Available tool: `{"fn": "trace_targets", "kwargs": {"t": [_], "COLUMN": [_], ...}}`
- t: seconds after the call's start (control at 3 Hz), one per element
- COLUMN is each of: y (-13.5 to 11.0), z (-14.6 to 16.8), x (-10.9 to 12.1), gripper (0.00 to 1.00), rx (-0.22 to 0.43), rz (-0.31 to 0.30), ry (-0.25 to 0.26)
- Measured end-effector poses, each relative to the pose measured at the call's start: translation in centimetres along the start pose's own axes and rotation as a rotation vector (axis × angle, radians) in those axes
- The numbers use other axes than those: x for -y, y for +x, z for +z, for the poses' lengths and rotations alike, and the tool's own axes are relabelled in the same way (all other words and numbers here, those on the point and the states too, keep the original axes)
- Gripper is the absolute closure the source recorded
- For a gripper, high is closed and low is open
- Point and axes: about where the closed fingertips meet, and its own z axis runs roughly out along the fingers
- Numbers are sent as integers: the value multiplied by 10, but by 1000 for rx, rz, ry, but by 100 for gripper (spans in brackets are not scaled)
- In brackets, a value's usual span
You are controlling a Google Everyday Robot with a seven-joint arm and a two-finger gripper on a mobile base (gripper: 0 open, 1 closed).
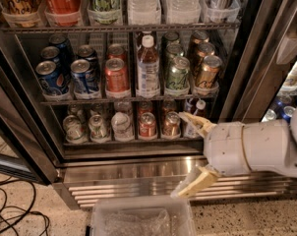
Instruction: Pick blue plastic bottle from middle shelf of fridge
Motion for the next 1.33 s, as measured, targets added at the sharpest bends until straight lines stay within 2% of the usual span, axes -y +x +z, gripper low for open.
{"fn": "trace_targets", "kwargs": {"t": [0.33,0.67,1.0,1.33], "y": [-25,-32,-32,-31], "z": [23,29,29,31], "x": [-7,7,7,11], "gripper": [0,0,0,0], "rx": [37,38,36,72], "rz": [12,22,21,36], "ry": [116,181,182,251]}}
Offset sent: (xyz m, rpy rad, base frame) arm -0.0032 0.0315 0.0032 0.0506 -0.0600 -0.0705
